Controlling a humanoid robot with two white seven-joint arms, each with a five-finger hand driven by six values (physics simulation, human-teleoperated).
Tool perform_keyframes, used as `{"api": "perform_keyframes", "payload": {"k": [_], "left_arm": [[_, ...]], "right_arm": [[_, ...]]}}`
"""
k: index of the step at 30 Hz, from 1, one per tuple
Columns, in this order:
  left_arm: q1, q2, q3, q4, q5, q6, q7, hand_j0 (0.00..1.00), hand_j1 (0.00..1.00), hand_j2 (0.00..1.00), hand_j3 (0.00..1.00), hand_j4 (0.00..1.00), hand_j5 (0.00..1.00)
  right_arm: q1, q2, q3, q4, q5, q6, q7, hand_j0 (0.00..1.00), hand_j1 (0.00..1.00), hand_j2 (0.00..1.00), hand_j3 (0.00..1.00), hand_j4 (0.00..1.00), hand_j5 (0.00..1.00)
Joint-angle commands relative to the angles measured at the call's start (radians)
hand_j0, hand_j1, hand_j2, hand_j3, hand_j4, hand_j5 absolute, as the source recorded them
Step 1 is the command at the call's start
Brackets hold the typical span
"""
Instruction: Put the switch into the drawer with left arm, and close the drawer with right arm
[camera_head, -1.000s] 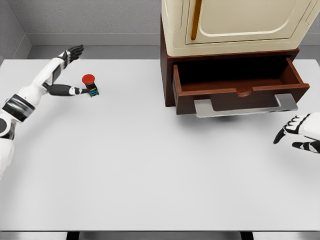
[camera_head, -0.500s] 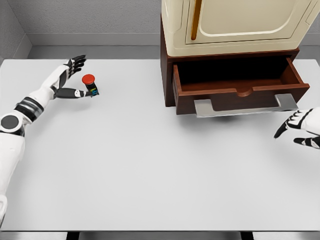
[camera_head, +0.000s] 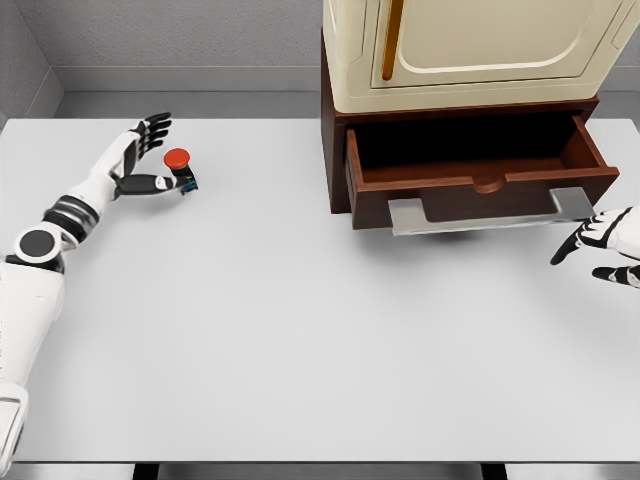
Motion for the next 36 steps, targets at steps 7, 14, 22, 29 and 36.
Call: {"api": "perform_keyframes", "payload": {"k": [7,14,22,29,36], "left_arm": [[0.008,-0.008,-0.004,-0.009,-0.042,-0.005,0.026,0.88,0.88,0.88,0.88,0.88,0.88],[0.012,-0.008,-0.005,-0.014,-0.051,-0.041,0.026,0.75,0.75,0.75,0.75,0.75,0.75],[0.048,-0.007,-0.004,-0.052,-0.063,-0.041,0.026,0.75,0.75,0.75,0.75,0.75,0.75],[0.049,-0.002,-0.002,-0.051,-0.063,-0.043,0.026,0.66,0.66,0.66,0.66,0.66,0.66],[0.049,0.001,-0.002,-0.044,-0.068,-0.034,0.025,0.60,0.60,0.60,0.60,0.60,0.60]], "right_arm": [[0.000,-0.001,0.000,0.000,-0.008,0.003,-0.001,0.64,0.64,0.64,0.64,0.64,0.64],[-0.002,-0.001,0.000,0.000,-0.008,0.003,-0.001,0.65,0.65,0.65,0.65,0.65,0.65],[0.000,-0.001,0.000,0.000,-0.008,0.003,-0.001,0.65,0.65,0.65,0.65,0.65,0.65],[0.000,-0.001,0.000,0.000,-0.008,0.003,-0.001,0.65,0.65,0.65,0.65,0.65,0.65],[0.000,-0.001,0.002,0.001,-0.008,0.003,-0.001,0.65,0.65,0.65,0.65,0.65,0.65]]}}
